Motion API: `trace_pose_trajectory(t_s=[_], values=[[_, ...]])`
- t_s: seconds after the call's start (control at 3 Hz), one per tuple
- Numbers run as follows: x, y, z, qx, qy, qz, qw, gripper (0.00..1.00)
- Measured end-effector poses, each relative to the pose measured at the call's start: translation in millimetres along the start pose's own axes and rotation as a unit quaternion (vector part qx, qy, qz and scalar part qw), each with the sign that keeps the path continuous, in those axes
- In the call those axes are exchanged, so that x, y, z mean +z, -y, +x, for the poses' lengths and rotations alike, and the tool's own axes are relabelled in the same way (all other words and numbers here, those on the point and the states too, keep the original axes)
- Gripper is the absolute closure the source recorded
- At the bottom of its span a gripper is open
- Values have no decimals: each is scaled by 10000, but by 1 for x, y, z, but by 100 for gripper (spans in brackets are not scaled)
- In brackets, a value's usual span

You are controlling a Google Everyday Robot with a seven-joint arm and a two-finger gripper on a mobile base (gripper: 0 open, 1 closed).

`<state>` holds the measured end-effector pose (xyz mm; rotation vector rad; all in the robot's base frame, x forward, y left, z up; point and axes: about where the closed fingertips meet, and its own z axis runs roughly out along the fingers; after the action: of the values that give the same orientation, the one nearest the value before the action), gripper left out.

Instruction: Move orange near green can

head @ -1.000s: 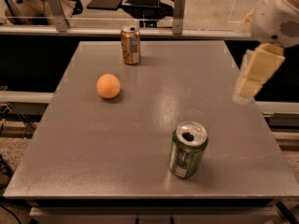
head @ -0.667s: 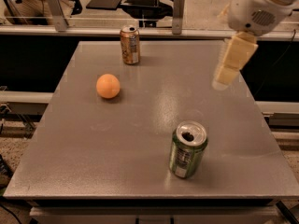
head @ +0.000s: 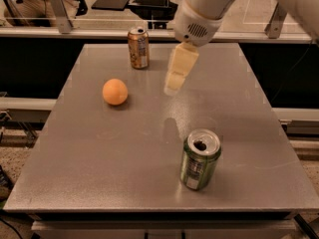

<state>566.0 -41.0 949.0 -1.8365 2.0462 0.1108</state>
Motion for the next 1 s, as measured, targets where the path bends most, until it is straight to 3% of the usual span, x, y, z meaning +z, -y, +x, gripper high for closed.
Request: trace_pose_trajectory(t_s=[0.67, 1.0], values=[[70, -9, -64, -152, 104, -225, 9996, 0], [96, -4, -83, -179, 40, -269, 9995, 0]])
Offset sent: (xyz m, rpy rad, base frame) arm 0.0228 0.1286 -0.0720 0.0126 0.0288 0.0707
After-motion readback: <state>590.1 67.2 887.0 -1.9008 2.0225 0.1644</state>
